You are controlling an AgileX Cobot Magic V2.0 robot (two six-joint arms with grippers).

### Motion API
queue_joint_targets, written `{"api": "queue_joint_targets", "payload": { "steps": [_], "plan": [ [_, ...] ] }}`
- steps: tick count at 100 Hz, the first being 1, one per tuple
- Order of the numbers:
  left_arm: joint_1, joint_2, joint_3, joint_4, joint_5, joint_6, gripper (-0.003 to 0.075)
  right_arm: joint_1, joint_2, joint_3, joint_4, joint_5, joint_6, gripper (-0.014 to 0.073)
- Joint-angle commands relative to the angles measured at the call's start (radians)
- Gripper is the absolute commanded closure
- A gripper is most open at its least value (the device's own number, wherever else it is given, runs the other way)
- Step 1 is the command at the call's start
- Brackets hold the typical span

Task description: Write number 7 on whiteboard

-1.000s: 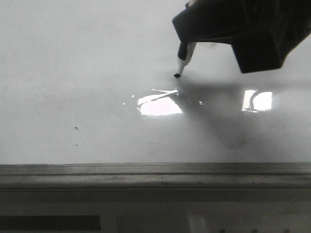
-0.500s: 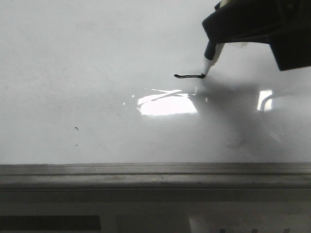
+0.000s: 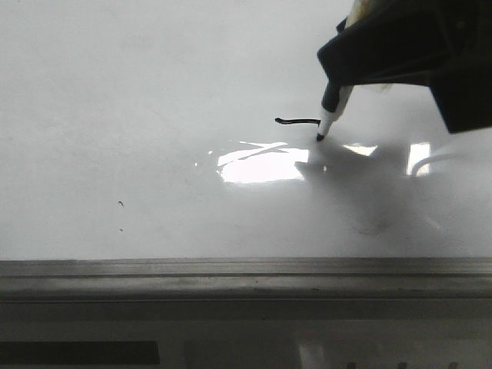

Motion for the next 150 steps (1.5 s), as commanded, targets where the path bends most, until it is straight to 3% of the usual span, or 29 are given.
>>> {"api": "queue_joint_targets", "payload": {
  "steps": [1,19,56,73,85,101,112,135,150],
  "plan": [
    [-0.005,0.007,-0.026,-0.017,0.003,-0.011,0.0741,0.041,-0.005,-0.012,0.023,0.046,-0.007,0.0636],
    [-0.005,0.007,-0.026,-0.017,0.003,-0.011,0.0741,0.119,-0.005,0.022,0.065,0.070,-0.007,0.0636],
    [-0.005,0.007,-0.026,-0.017,0.003,-0.011,0.0741,0.121,-0.007,0.028,0.067,0.049,-0.007,0.0636],
    [-0.005,0.007,-0.026,-0.017,0.003,-0.011,0.0741,0.199,-0.126,-0.075,0.067,-0.003,-0.007,0.0636],
    [-0.005,0.010,-0.026,-0.030,0.020,-0.011,0.0741,0.260,-0.196,-0.186,0.067,0.092,-0.007,0.0636],
    [-0.005,0.078,-0.030,-0.028,0.077,-0.011,0.0733,0.276,-0.203,-0.289,0.085,0.362,-0.007,0.0636],
    [-0.005,0.195,-0.063,0.006,0.190,-0.011,0.0645,0.276,-0.201,-0.296,0.159,0.448,-0.007,0.0636],
    [-0.005,0.475,-0.201,0.070,0.388,0.058,0.0409,0.299,-0.174,-0.296,0.236,0.460,-0.007,0.0640],
    [-0.005,0.594,-0.271,0.051,0.544,0.223,0.0384,0.356,-0.131,-0.296,0.266,0.463,-0.007,0.0665]
  ]
}}
